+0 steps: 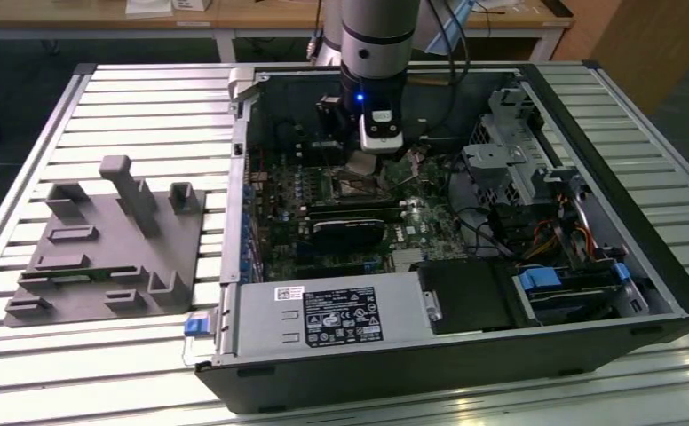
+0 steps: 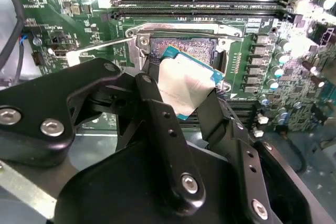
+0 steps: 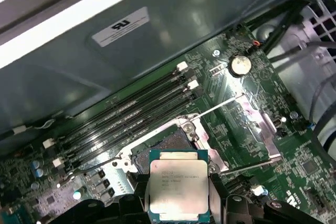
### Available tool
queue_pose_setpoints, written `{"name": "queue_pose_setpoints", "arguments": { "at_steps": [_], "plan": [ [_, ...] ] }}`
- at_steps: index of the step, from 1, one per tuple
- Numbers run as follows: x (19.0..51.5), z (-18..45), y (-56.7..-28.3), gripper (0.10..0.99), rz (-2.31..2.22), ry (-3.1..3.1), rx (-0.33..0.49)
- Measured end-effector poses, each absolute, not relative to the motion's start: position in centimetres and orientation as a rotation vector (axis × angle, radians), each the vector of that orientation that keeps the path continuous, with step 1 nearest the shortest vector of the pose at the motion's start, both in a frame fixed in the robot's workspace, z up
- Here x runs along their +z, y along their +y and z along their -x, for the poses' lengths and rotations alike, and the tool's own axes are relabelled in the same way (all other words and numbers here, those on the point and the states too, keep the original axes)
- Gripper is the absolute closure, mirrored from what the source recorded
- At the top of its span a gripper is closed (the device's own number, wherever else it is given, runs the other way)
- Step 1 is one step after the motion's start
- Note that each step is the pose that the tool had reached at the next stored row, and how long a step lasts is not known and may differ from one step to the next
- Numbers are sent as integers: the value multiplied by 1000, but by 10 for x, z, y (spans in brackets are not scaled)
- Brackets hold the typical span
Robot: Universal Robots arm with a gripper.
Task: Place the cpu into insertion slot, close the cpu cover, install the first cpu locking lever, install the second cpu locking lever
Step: 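Place the cpu into insertion slot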
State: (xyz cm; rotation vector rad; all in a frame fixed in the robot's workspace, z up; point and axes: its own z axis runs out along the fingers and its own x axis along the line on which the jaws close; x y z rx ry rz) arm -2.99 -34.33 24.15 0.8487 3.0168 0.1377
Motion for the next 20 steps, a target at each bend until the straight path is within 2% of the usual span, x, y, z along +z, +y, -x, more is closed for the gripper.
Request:
{"name": "queue_pose_setpoints", "arguments": {
  "at_steps": [20],
  "plan": [
    [241, 30, -343, 549, -1101, 2926, 136]
  ]
}}
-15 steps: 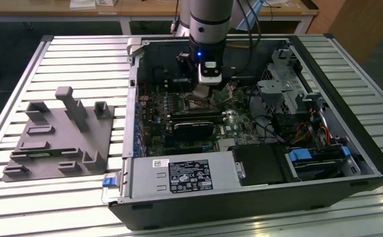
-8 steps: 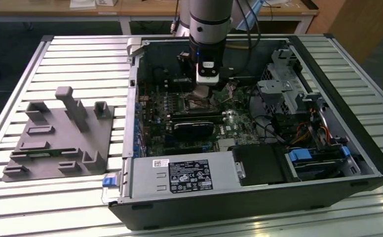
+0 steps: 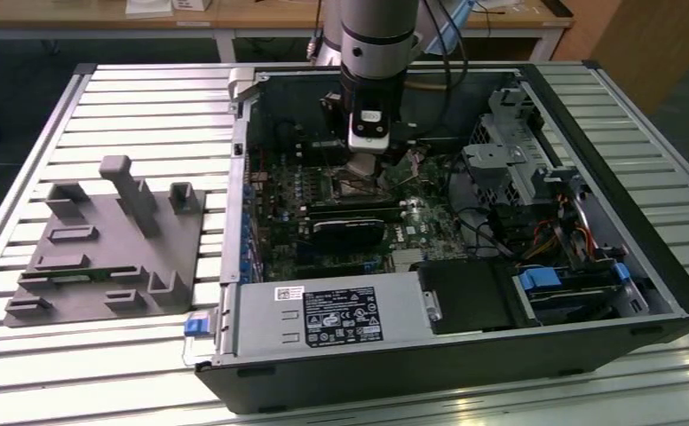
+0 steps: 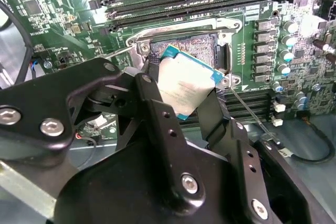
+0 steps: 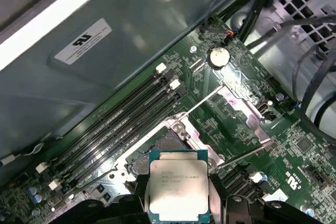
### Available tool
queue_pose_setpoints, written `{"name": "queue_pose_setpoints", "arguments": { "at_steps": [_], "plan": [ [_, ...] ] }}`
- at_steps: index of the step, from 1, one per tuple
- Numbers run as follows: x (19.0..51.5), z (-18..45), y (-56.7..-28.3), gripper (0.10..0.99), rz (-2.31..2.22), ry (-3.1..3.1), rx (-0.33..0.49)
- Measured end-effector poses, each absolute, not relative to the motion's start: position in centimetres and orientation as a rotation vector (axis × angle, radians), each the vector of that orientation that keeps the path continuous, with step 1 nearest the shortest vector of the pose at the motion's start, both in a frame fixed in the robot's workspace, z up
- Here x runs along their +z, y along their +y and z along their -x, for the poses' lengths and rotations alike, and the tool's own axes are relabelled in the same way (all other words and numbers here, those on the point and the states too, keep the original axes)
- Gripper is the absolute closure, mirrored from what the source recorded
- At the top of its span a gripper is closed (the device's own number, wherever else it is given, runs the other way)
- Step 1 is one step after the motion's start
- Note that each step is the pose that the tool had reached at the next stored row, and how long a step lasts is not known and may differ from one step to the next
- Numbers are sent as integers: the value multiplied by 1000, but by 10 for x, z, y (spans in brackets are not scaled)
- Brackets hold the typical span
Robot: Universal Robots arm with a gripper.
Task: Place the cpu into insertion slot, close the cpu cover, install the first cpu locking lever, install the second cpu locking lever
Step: 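Place the cpu into insertion slot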
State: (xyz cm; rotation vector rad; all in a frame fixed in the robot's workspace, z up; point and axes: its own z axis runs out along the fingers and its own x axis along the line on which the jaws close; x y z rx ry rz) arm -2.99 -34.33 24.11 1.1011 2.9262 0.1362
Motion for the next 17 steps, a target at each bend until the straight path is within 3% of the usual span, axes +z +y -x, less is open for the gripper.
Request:
{"name": "queue_pose_setpoints", "arguments": {
  "at_steps": [17],
  "plan": [
    [240, 30, -343, 549, -1314, 2830, 134]
  ]
}}
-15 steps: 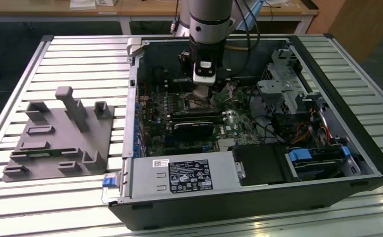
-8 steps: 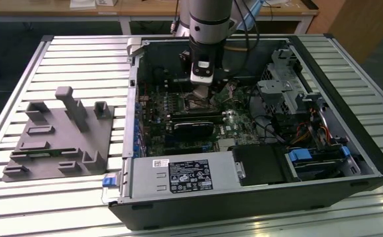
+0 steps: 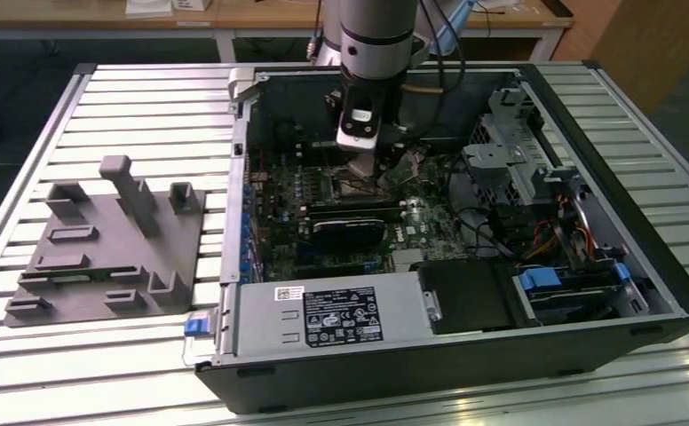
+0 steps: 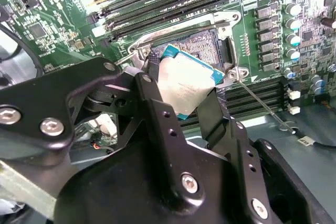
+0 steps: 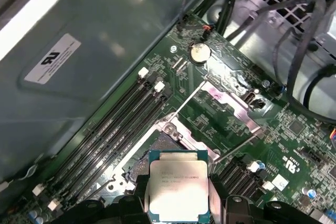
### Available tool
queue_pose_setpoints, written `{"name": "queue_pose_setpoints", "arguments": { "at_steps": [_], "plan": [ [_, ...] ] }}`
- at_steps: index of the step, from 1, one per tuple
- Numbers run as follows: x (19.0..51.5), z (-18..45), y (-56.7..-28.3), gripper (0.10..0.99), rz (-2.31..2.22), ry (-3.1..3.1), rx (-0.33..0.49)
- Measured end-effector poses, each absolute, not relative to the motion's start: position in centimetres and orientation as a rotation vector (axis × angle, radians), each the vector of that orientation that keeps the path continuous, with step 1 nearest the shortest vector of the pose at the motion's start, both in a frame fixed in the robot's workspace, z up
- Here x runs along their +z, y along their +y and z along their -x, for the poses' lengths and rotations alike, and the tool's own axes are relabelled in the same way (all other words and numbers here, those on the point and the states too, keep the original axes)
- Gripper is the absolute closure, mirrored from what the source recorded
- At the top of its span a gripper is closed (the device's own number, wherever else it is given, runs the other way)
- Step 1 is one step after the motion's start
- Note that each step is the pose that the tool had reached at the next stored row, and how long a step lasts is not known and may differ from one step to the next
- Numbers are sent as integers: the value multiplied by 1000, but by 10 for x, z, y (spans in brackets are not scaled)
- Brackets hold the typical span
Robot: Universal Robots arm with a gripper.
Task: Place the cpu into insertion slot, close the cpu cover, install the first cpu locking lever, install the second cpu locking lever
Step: 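Place the cpu into insertion slot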
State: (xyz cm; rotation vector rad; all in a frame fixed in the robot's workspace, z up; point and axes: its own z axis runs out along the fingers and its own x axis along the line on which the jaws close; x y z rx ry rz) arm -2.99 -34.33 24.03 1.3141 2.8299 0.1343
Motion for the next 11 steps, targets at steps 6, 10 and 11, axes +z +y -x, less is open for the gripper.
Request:
{"name": "queue_pose_setpoints", "arguments": {
  "at_steps": [6, 10, 11],
  "plan": [
    [240, 30, -343, 549, -1374, 2799, 134],
    [240, 30, -343, 549, -1419, 2775, 133],
    [240, 30, -343, 549, -1429, 2770, 133]
  ]
}}
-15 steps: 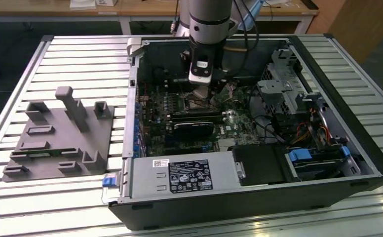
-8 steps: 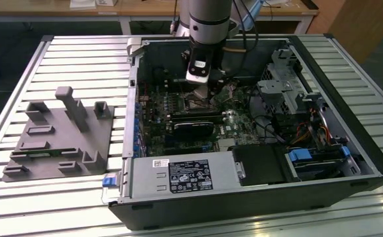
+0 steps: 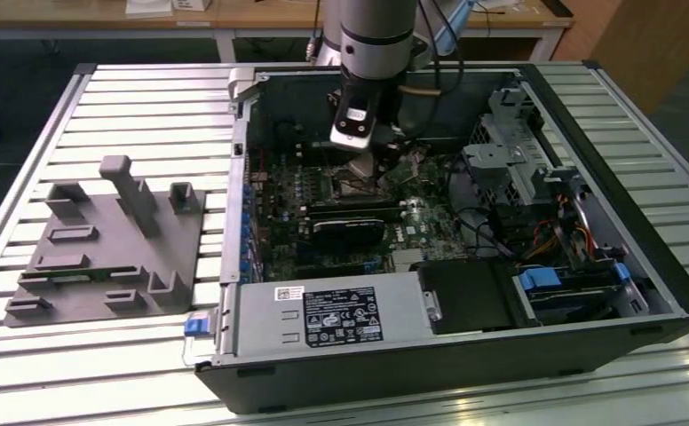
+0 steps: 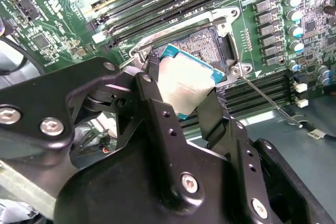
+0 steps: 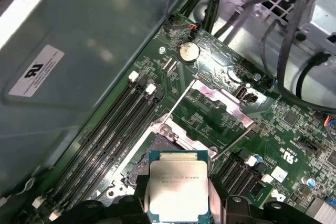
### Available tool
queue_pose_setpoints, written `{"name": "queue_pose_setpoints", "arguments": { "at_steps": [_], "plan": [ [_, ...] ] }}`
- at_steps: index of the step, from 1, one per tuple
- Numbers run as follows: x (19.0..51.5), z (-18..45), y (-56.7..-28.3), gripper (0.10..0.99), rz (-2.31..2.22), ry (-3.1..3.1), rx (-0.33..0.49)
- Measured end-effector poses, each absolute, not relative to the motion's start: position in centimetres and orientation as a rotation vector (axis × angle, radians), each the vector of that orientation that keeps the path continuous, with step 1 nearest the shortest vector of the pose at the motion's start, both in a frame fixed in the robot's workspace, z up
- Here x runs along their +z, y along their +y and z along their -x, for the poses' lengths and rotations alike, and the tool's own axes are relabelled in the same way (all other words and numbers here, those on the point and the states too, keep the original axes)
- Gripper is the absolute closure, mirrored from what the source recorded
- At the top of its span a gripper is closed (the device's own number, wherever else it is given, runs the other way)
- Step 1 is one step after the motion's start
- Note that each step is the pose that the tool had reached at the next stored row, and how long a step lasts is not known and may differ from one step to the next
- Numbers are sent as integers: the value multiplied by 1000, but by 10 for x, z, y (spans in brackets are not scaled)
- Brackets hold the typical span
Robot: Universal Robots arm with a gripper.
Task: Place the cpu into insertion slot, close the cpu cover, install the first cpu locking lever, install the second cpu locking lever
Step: 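Place the cpu into insertion slot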
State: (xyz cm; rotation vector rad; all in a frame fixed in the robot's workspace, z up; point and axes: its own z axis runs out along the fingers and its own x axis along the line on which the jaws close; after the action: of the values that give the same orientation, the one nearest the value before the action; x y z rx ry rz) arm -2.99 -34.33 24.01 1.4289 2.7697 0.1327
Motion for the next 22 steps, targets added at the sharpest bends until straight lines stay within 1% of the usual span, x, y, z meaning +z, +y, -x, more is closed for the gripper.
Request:
{"name": "queue_pose_setpoints", "arguments": {
  "at_steps": [7, 22],
  "plan": [
    [240, 30, -343, 549, -1510, 2724, 132],
    [236, 30, -343, 549, -1860, 2484, 125]
  ]
}}
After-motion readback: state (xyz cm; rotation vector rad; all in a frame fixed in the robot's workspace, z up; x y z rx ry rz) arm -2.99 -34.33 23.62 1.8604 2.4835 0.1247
